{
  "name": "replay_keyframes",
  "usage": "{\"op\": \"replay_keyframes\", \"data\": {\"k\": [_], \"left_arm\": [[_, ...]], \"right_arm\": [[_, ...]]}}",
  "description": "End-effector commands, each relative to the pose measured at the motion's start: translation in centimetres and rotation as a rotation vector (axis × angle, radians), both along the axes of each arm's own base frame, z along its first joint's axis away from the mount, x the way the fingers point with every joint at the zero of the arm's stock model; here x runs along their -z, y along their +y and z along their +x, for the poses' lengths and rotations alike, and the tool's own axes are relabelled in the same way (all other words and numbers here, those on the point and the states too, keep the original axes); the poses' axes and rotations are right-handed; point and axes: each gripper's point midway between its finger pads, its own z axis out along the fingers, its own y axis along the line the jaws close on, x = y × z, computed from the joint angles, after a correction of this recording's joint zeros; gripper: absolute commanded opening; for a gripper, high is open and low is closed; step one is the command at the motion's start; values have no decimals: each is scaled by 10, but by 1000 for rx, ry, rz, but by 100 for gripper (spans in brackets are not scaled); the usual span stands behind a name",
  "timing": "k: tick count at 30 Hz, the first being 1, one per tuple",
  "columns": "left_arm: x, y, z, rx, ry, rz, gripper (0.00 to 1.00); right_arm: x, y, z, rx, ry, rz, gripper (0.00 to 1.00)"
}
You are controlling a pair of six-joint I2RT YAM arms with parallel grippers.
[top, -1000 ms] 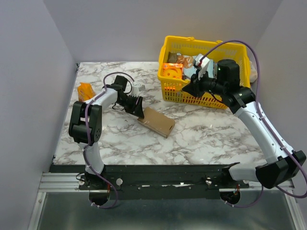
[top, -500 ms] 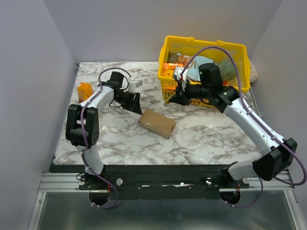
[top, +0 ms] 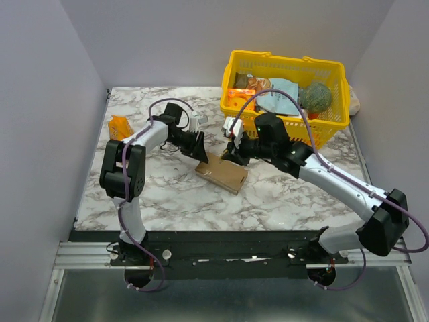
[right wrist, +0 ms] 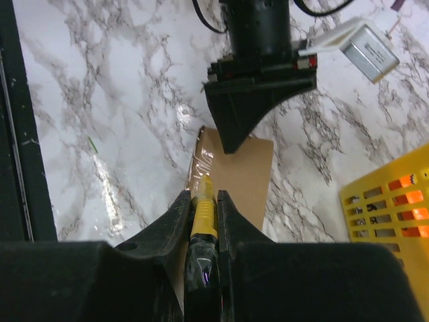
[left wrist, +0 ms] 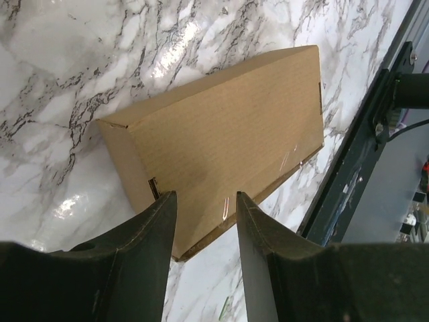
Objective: Unpack the express box
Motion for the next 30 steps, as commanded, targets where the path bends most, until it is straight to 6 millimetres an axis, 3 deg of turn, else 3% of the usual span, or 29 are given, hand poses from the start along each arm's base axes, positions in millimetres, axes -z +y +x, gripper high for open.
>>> {"op": "replay_keyframes", "data": {"k": [1,7,9,12,15,18,20,22,24,25,27,28,30], "left_arm": [[15,7,12,-24,-16,90,49],[25,8,14,-80,50,119,45],[19,4,13,-77,51,91,44],[-8,-4,12,-49,32,18,40],[-45,-10,12,-8,-33,-74,35],[-65,-12,28,-21,-152,-88,25],[-65,-13,39,-55,-181,-80,20],[-56,-17,52,-54,-196,-81,26],[-53,-25,58,-47,-183,-81,25],[-45,-31,55,-22,-145,-106,22],[-48,-41,48,23,-111,-159,12],[-44,-45,44,44,-84,-178,4],[-44,-50,30,80,-33,-206,0]], "right_arm": [[-26,27,7,19,-58,126,0],[-1,45,2,23,-63,114,0],[-2,51,3,22,-80,141,1],[0,50,8,59,-52,136,0],[-12,46,8,65,-88,144,1],[-12,42,5,47,-105,127,0],[-5,42,2,29,-99,112,0],[8,42,-3,14,-62,84,0],[18,45,-1,9,-41,72,1],[23,47,1,26,-37,66,1],[26,54,10,70,-51,85,0],[27,57,11,81,-64,85,0],[24,63,11,67,-83,97,1]]}}
